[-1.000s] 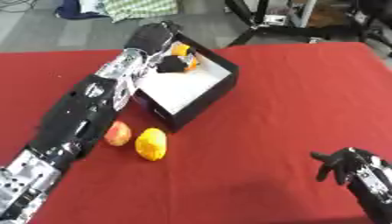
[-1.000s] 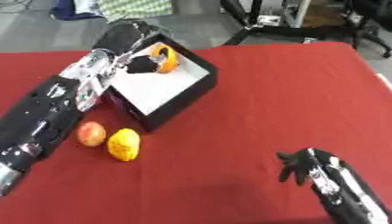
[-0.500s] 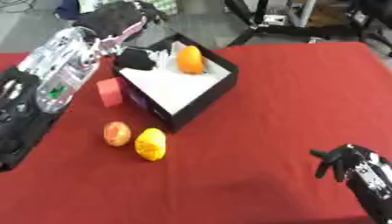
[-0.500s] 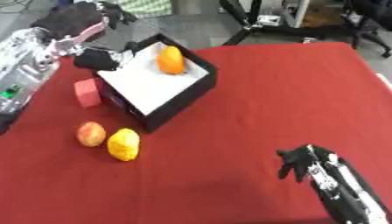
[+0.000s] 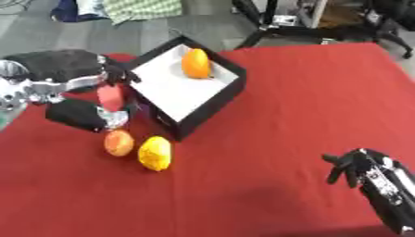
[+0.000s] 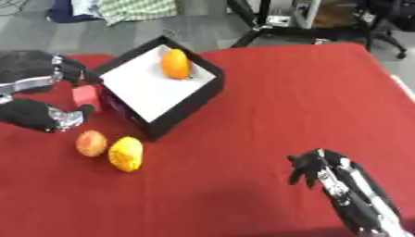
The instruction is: Pick up objects on the table and place them in the box.
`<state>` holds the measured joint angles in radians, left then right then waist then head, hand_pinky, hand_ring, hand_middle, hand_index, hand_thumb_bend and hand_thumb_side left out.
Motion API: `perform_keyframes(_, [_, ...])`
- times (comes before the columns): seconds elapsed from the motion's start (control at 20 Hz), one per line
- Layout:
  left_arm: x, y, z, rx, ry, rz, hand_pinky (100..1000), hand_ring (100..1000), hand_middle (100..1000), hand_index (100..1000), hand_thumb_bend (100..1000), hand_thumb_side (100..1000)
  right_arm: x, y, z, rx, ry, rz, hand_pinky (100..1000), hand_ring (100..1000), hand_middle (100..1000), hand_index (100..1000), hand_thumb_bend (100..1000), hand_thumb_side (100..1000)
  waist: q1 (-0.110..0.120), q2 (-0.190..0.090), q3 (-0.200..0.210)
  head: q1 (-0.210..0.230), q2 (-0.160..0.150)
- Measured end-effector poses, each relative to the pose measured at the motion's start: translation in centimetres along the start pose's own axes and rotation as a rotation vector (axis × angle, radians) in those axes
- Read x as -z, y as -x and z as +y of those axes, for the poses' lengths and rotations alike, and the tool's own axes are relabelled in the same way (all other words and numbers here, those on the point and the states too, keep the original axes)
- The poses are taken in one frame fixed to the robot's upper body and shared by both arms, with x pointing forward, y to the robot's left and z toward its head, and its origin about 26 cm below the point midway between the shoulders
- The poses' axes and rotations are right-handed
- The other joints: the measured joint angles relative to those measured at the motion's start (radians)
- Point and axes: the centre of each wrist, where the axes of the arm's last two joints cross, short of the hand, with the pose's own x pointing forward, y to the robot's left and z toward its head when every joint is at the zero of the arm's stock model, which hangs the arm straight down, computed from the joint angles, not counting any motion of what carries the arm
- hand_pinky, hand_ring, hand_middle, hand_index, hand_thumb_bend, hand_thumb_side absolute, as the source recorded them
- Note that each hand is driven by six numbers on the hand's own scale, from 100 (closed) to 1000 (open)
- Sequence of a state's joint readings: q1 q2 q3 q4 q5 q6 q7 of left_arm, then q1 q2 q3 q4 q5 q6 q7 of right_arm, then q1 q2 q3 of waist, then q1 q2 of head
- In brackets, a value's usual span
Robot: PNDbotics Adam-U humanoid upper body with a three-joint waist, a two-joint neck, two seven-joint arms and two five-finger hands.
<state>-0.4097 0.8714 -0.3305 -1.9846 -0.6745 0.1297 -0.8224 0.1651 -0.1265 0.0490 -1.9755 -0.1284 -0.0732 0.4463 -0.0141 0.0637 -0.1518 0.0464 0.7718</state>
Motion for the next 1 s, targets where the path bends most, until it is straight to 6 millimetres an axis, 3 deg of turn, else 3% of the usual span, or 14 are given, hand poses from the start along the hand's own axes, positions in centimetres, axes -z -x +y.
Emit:
perform_keyframes(0.15, [0.6, 0.5, -1.4, -0.004, 0.067, 0.069, 837, 749, 795, 929, 249, 835, 0.0, 0.0, 0.0, 0.000, 0.001, 0.001, 895, 468, 263, 567, 100, 633, 0.000, 0.000, -0.001, -0.005, 0.000])
perform_keyframes(0.45, [3.6, 2.3, -5.2, -0.031, 0.153, 0.200, 833, 747, 790, 911, 279, 687, -0.1, 0.0, 0.0, -0.001, 0.002, 0.001, 895, 468, 264, 567, 100, 635, 0.000, 0.000, -0.001, -0.008, 0.000])
perform_keyframes(0.65, [5.6, 3.8, -7.9, -0.060, 0.200, 0.262, 826, 741, 783, 903, 251, 635, -0.1, 0.0, 0.0, -0.001, 0.003, 0.001, 895, 468, 264, 567, 100, 635, 0.000, 0.000, -0.001, -0.011, 0.000])
perform_keyframes(0.75, [6.3, 4.3, -9.0, -0.075, 0.221, 0.273, 822, 734, 772, 891, 239, 579, -0.1, 0.0, 0.0, -0.001, 0.003, 0.001, 895, 468, 264, 567, 100, 640, 0.000, 0.000, 0.001, -0.012, 0.000])
perform_keyframes(0.9, [6.9, 4.6, -10.0, -0.088, 0.234, 0.275, 799, 676, 695, 825, 172, 400, -0.1, 0.0, 0.0, -0.001, 0.003, 0.001, 895, 467, 264, 567, 100, 641, 0.000, 0.000, 0.003, -0.013, 0.000])
perform_keyframes(1.0, [7.0, 4.7, -10.2, -0.097, 0.218, 0.272, 790, 657, 674, 813, 133, 371, -0.1, 0.0, 0.0, -0.001, 0.003, 0.001, 895, 467, 264, 567, 100, 635, 0.000, 0.000, 0.003, -0.014, 0.000])
